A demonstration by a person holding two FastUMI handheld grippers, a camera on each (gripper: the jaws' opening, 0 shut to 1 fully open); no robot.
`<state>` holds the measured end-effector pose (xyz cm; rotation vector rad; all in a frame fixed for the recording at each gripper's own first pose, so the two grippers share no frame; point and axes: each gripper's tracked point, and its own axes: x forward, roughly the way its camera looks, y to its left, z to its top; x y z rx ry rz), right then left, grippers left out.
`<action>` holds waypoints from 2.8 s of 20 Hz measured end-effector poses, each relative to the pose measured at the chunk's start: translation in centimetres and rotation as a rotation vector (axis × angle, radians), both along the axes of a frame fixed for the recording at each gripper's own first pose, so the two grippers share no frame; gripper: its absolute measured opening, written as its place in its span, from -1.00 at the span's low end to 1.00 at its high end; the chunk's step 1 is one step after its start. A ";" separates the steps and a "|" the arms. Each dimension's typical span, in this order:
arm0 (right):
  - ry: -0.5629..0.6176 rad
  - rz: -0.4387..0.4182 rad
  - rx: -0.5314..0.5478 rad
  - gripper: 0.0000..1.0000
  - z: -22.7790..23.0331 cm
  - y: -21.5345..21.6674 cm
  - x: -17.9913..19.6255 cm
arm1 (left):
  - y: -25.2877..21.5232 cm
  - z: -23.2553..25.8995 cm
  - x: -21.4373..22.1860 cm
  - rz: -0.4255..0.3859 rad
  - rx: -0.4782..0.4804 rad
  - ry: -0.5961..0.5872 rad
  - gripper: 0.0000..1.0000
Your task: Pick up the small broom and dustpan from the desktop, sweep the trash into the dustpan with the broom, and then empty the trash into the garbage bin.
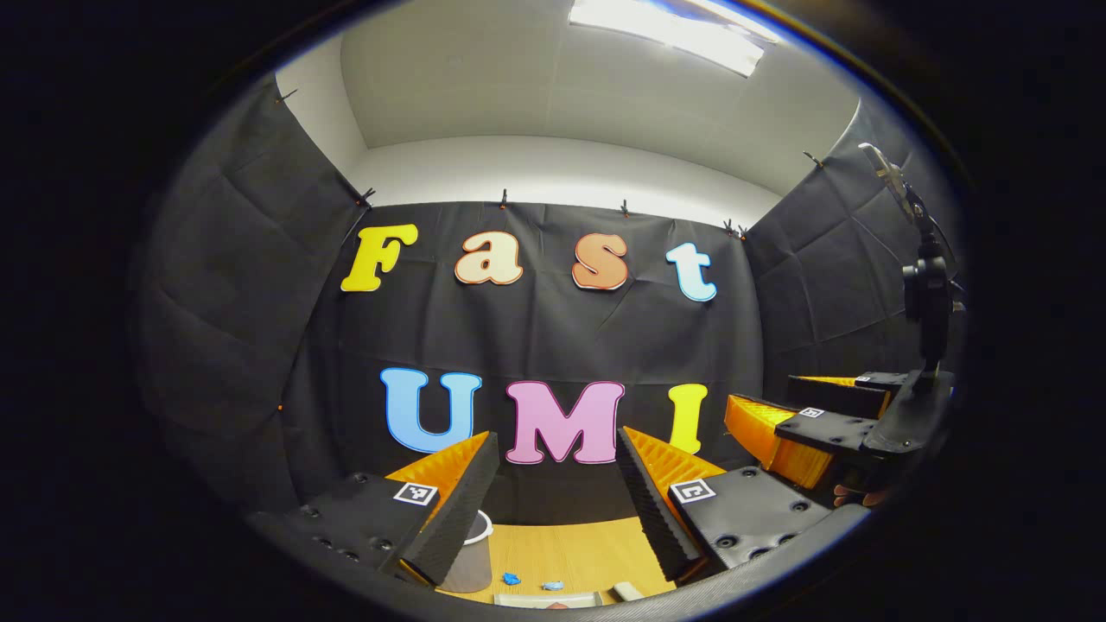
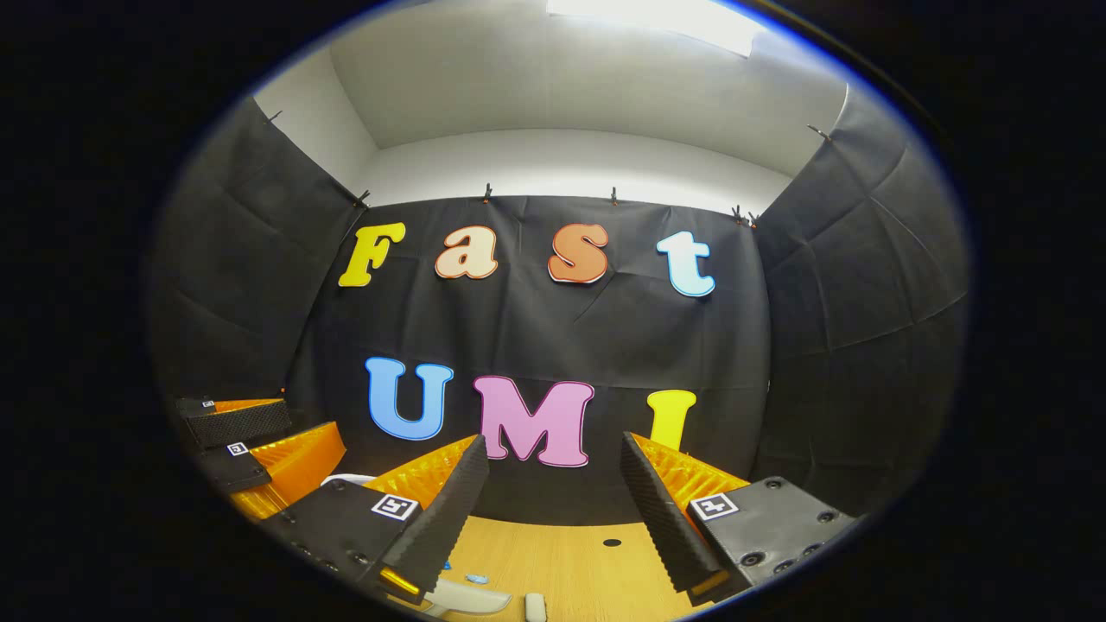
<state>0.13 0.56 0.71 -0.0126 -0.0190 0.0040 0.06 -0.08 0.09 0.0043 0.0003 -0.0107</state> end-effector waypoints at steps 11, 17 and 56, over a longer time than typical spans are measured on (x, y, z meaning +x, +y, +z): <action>0.013 -0.002 -0.020 0.96 -0.9 0.1 0.5 | 0.0 -0.9 0.7 -0.006 0.001 0.021 0.60; 0.012 -0.004 -0.017 0.94 -1.0 0.0 0.9 | -0.1 -0.9 1.2 -0.006 0.005 0.019 0.60; 0.202 0.079 -0.011 0.96 -12.7 1.4 6.8 | -0.9 -15.3 4.8 -0.004 -0.115 0.392 0.60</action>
